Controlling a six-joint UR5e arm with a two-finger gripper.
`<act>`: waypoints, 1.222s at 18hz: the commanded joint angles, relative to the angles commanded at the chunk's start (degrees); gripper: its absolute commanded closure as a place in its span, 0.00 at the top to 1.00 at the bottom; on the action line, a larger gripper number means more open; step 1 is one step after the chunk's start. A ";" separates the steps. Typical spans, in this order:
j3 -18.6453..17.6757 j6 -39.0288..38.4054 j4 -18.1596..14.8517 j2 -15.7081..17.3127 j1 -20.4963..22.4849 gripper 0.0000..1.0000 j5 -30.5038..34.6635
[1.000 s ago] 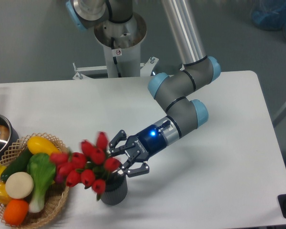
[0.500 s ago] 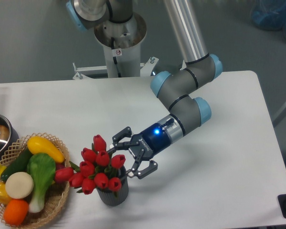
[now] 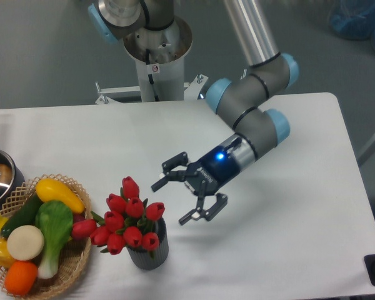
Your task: Insert the flowers into the vase
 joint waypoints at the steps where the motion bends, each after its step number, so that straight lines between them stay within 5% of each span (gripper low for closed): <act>1: -0.35 0.09 -0.09 1.32 0.97 1.00 2.72; 7: -1.15 -0.79 -0.26 8.70 3.35 1.00 12.06; 15: -1.23 -5.18 -0.70 19.51 8.71 1.00 38.75; 22: -1.85 -4.04 -2.19 25.32 8.97 1.00 56.61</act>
